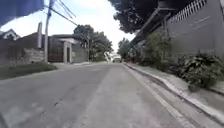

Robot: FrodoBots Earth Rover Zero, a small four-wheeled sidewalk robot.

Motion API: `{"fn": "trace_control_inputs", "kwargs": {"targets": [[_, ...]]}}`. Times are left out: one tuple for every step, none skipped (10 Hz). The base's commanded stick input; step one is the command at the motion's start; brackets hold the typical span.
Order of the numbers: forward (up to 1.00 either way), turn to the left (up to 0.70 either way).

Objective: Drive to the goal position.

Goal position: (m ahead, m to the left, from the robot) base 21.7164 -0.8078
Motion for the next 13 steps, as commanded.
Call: {"fn": "trace_control_inputs", "kwargs": {"targets": [[1.0,0.0],[1.0,0.0],[1.0,0.0],[1.0,0.0],[1.0,0.0],[1.0,0.0],[1.0,0.0],[1.0,0.0],[1.0,-0.11],[1.0,-0.25],[1.0,-0.39],[1.0,-0.4],[1.0,-0.4]]}}
